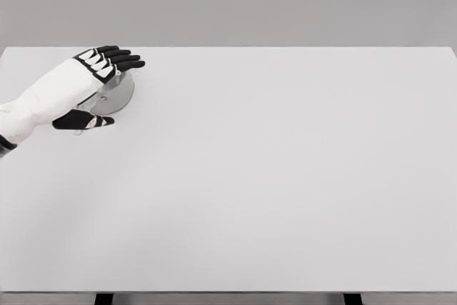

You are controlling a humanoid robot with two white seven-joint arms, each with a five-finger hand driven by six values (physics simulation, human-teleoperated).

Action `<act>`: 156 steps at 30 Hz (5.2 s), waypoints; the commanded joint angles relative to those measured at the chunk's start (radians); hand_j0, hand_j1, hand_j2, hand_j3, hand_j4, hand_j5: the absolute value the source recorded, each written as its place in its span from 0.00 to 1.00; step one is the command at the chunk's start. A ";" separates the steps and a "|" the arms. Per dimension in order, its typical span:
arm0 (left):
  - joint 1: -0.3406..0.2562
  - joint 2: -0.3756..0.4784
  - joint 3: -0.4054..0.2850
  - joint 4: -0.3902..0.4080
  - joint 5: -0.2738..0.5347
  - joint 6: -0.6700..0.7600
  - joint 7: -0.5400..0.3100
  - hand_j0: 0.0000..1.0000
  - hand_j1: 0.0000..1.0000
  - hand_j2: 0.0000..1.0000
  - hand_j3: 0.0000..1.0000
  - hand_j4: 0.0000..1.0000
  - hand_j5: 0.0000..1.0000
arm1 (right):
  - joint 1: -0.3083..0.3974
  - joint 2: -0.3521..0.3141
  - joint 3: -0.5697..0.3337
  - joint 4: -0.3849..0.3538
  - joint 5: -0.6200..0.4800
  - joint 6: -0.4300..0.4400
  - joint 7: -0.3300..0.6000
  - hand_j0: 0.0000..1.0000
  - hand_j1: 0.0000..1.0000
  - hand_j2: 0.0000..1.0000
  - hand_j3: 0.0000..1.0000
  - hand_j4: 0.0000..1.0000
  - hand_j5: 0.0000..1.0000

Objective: Rotate pot handle

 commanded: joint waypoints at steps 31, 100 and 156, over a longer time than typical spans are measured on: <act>-0.104 -0.078 -0.137 0.179 -0.307 0.170 0.007 1.00 1.00 1.00 1.00 1.00 1.00 | 0.000 0.000 0.000 0.000 0.000 0.000 0.000 1.00 1.00 1.00 1.00 1.00 1.00; -0.120 -0.066 -0.061 0.349 -0.353 0.241 0.007 1.00 1.00 1.00 1.00 1.00 1.00 | 0.000 0.000 0.000 0.000 0.000 0.000 0.000 1.00 1.00 1.00 1.00 1.00 1.00; -0.198 -0.055 -0.021 0.517 -0.396 0.249 0.011 1.00 1.00 1.00 1.00 1.00 1.00 | 0.000 0.000 0.000 0.000 0.000 0.000 0.000 1.00 1.00 1.00 1.00 1.00 1.00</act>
